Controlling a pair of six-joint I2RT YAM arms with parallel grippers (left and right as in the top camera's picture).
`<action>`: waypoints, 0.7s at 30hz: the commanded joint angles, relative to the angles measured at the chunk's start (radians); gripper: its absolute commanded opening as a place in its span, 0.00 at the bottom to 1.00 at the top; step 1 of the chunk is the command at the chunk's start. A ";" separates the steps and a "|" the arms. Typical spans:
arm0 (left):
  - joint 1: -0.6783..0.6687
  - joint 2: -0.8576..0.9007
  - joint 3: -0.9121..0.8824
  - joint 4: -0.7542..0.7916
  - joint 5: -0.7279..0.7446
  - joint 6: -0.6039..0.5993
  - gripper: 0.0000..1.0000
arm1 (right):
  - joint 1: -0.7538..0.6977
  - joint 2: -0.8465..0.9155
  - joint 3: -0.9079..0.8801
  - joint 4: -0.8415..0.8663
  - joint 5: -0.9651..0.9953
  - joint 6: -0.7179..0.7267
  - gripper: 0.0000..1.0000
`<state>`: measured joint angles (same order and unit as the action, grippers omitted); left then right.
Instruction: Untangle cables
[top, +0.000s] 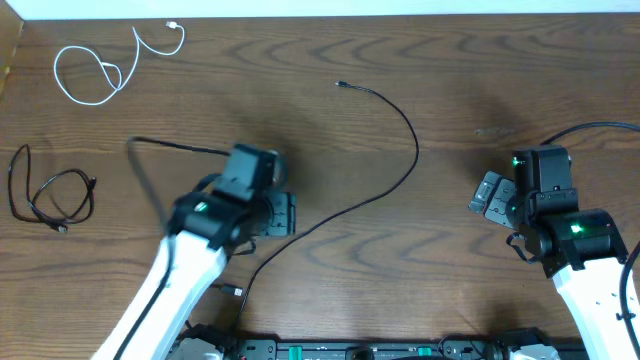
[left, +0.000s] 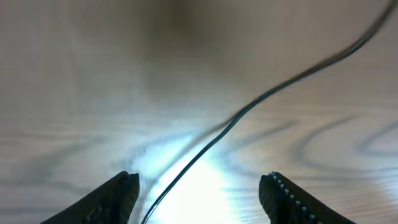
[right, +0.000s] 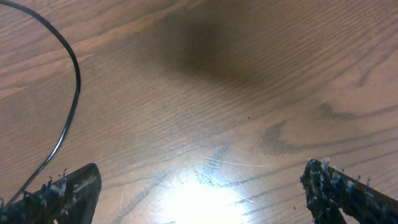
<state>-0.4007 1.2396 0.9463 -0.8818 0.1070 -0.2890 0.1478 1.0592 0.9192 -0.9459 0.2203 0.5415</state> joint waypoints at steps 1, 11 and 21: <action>-0.013 0.100 -0.021 0.006 0.013 0.043 0.67 | -0.006 -0.006 0.002 -0.001 0.009 0.011 0.99; -0.056 0.333 -0.022 0.028 0.017 0.120 0.62 | -0.006 -0.006 0.002 -0.002 0.009 0.011 0.99; -0.116 0.497 -0.023 0.132 0.010 0.121 0.61 | -0.007 -0.006 0.002 -0.001 0.009 0.011 0.99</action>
<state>-0.5156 1.6943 0.9241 -0.7601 0.1253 -0.1822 0.1478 1.0592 0.9192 -0.9463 0.2207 0.5415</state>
